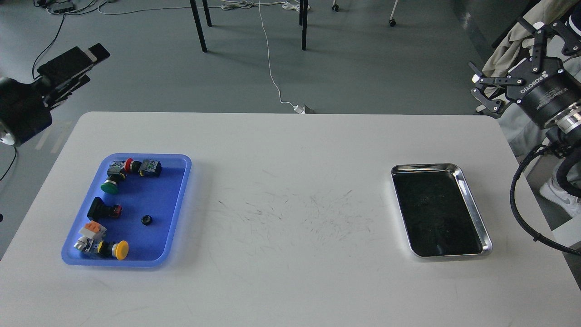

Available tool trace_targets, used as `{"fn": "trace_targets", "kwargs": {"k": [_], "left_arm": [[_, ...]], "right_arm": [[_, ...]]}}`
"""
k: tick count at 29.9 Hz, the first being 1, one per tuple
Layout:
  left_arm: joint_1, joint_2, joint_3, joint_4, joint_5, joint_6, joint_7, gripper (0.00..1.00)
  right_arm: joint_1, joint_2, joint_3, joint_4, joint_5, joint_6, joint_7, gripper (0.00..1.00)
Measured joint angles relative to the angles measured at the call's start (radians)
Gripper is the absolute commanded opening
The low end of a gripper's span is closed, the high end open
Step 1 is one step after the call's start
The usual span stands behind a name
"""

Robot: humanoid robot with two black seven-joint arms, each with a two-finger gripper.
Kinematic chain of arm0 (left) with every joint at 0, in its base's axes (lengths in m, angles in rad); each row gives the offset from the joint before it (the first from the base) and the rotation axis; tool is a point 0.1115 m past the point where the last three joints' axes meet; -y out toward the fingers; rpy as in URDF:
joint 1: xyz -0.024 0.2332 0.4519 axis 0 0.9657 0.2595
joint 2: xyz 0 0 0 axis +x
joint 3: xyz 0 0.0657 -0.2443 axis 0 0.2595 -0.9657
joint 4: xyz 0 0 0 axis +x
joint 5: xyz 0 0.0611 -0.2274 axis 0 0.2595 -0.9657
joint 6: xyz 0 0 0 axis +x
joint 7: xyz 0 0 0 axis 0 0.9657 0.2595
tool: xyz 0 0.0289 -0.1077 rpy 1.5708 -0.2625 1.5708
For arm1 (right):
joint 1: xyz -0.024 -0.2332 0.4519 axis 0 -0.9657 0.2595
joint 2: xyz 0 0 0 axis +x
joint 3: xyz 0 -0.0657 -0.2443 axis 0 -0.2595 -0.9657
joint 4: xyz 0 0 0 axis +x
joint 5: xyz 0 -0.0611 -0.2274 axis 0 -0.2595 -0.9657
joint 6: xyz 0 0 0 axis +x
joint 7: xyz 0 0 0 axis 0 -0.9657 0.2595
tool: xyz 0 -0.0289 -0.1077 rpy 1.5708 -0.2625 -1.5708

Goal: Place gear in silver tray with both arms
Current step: 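Lower the left gripper into the blue tray toward another black gear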

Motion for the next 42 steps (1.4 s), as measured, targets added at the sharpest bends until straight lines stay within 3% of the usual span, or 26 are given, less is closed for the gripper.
{"fn": "trace_targets", "kwargs": {"k": [6,11,17,23,29,42], "left_arm": [[0.001,0.013,0.084,-0.026,0.069,0.0,0.0,0.98],[0.001,0.037,0.22,-0.035,0.291,0.006,-0.009,0.98],[0.003,0.035,0.307,0.0,0.619,0.012,-0.103,0.98],[0.004,0.027,0.397,0.076,0.841,0.066,-0.2,0.96],[0.004,-0.001,0.482,0.133,0.89,0.094,-0.212,0.96],[-0.005,-0.118,0.512,0.308,0.921,0.118,-0.253,0.95]], "right_arm": [[-0.055,0.001,0.012,0.006,0.005,0.043,0.008,0.98],[-0.133,0.02,0.014,0.006,0.005,0.045,0.021,0.98],[-0.229,0.077,0.025,0.001,0.032,0.046,0.087,0.98],[-0.265,0.119,0.023,0.002,0.042,0.046,0.096,0.98],[-0.272,0.12,0.012,0.001,0.039,0.046,0.086,0.98],[-0.279,0.121,0.025,-0.003,0.04,0.046,0.095,0.98]]}}
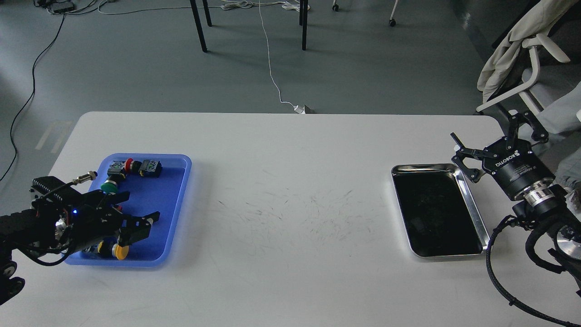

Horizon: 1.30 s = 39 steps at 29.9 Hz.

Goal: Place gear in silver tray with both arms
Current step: 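Lower the left gripper into the blue tray toward another black gear, then grasp the second black gear with the left gripper and lift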

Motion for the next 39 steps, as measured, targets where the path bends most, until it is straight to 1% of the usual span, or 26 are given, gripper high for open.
{"fn": "trace_targets", "kwargs": {"k": [8,15,20,24,29,33,39], "left_arm": [[-0.005,-0.053,0.01,0.05,0.023,0.009,-0.012,0.95],[-0.005,-0.082,0.014,0.115,0.04,0.041,-0.014,0.94],[-0.007,-0.1,0.014,0.163,0.041,0.055,-0.037,0.93],[-0.007,-0.103,0.015,0.179,0.042,0.061,-0.044,0.91],[-0.007,-0.108,0.033,0.183,0.043,0.064,-0.046,0.87],[-0.008,-0.111,0.055,0.183,0.054,0.074,-0.054,0.77],[-0.013,-0.124,0.064,0.202,0.077,0.077,-0.062,0.72]], "right_arm": [[0.0,0.002,0.013,0.005,0.002,0.0,0.001,0.98],[0.0,0.002,0.014,0.006,0.002,0.0,0.0,0.98],[0.0,0.002,0.014,0.007,0.002,0.0,0.0,0.98],[0.0,0.002,0.014,0.007,0.002,0.0,0.0,0.98],[0.0,0.002,0.014,0.007,0.002,0.0,0.0,0.98],[0.0,0.002,0.013,0.007,0.002,0.0,0.0,0.98],[0.0,0.002,0.013,0.007,0.002,0.0,0.0,0.98]]}}
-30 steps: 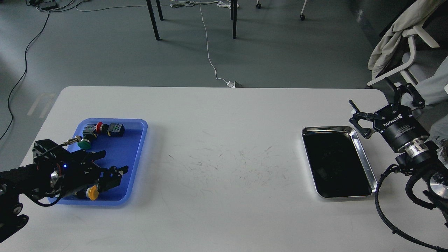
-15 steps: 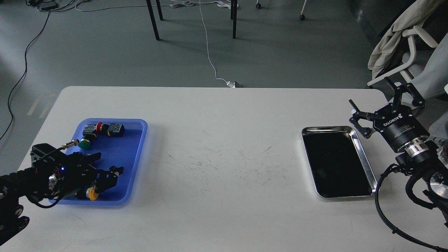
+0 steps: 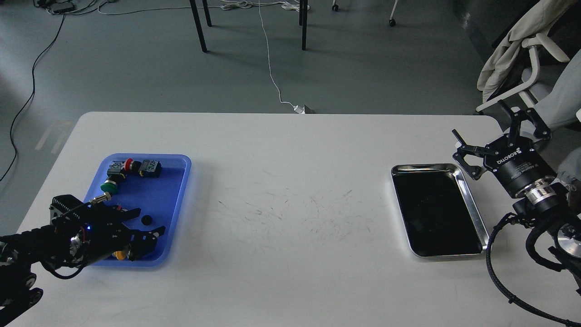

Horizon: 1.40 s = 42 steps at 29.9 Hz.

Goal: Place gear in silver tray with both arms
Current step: 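Grasp the second black gear with the left gripper and lift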

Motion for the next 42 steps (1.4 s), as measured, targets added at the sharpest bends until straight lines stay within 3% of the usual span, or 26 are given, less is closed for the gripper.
{"fn": "trace_targets", "kwargs": {"k": [10,16,22,33,39,42], "left_arm": [[-0.015,-0.002,0.002,0.019,0.001,0.001,-0.009,0.52],[-0.018,-0.002,0.002,0.026,0.001,-0.001,-0.01,0.28],[-0.019,0.0,0.002,0.027,0.001,-0.001,-0.01,0.13],[-0.074,0.028,0.002,-0.007,-0.012,-0.006,-0.03,0.12],[-0.146,0.127,-0.002,-0.177,-0.064,-0.057,-0.017,0.12],[-0.194,0.159,-0.005,-0.283,-0.085,-0.115,0.01,0.12]], "right_arm": [[0.0,0.0,0.0,0.001,-0.001,0.0,0.0,0.98],[0.0,0.0,0.0,0.001,-0.001,0.0,0.0,0.98],[0.0,0.0,0.0,0.001,0.0,0.0,0.0,0.98],[0.002,0.0,0.001,0.003,0.0,0.0,0.0,0.98],[0.002,-0.004,0.003,0.003,0.0,0.0,0.0,0.98],[0.002,-0.011,0.015,0.0,0.0,0.0,0.0,0.98]]}}
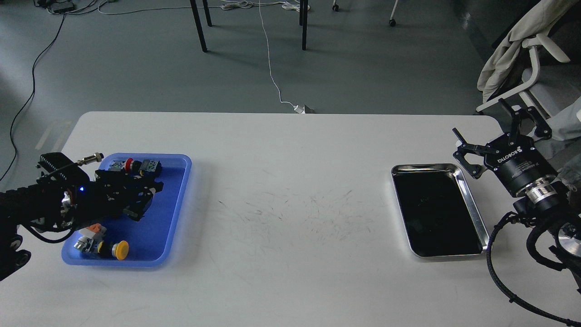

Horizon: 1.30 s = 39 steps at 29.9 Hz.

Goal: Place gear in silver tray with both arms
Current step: 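Grasp the second black gear with the left gripper and lift, then carry the gear toward the silver tray and release it on the table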

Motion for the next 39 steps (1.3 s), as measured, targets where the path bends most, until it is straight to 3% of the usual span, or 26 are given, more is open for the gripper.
{"fn": "trace_targets", "kwargs": {"k": [5,12,17,22,31,39], "left_arm": [[-0.08,-0.045,-0.002,-0.116,-0.015,-0.079,0.071,0.12],[-0.172,-0.329,0.005,-0.126,-0.013,-0.204,0.184,0.12],[-0.202,-0.553,0.036,-0.064,0.004,-0.255,0.241,0.12],[-0.233,-0.729,0.119,0.055,0.04,-0.253,0.252,0.12],[-0.236,-0.96,0.239,0.248,0.051,-0.153,0.248,0.13],[-0.225,-0.991,0.31,0.364,0.051,-0.099,0.242,0.13]], "right_arm": [[0.001,-0.023,0.005,-0.016,-0.002,0.0,-0.007,0.98],[0.001,-0.063,0.006,-0.036,-0.003,0.0,-0.015,0.98],[0.0,-0.086,0.005,-0.057,-0.003,0.0,-0.015,0.98],[-0.001,-0.093,0.003,-0.08,-0.003,0.0,-0.015,0.98],[-0.002,-0.094,-0.004,-0.092,-0.004,0.0,-0.014,0.98],[-0.002,-0.094,-0.003,-0.092,-0.004,0.0,-0.014,0.98]]}}
